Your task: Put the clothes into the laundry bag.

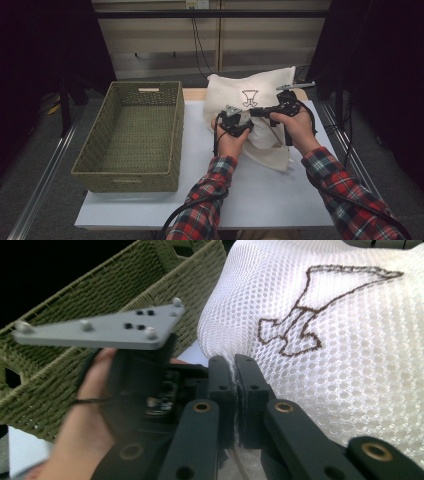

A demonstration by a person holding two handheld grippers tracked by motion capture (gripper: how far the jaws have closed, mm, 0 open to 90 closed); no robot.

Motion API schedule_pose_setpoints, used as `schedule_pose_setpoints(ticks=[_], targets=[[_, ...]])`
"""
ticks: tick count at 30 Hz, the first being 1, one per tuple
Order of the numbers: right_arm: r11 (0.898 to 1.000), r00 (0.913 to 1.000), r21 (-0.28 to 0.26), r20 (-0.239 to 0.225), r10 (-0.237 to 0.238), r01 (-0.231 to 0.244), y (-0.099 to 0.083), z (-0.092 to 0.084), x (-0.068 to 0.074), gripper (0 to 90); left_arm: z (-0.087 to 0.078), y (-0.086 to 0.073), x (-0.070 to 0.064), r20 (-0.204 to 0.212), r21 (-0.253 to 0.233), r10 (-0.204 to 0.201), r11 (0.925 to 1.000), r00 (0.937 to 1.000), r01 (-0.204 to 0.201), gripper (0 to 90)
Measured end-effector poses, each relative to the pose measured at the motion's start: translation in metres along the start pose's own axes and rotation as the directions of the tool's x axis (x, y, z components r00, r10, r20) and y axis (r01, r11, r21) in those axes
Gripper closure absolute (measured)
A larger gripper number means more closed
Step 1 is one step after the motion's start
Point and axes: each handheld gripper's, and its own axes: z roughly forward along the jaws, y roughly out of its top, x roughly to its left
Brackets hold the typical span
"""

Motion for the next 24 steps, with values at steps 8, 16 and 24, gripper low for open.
schedule_pose_setpoints(ticks=[8,16,24], targets=[[1.000,1.0000,0.024,-0.006,-0.005,0.005,-0.006,0.009,0.000,87.4,-0.027,-0.001,0.009,-0.001,0.058,0.021,0.9981,0.9998,-0.021,31.6],[1.000,1.0000,0.028,-0.001,-0.009,0.009,-0.006,0.009,0.002,87.3,-0.051,0.015,0.014,-0.033,0.072,0.123,0.9901,0.9918,-0.121,26.0],[0.999,0.9996,0.027,0.005,-0.027,0.027,0.003,0.008,0.009,87.2,-0.067,0.039,0.018,-0.092,0.058,0.197,0.9797,0.9761,-0.192,24.3]])
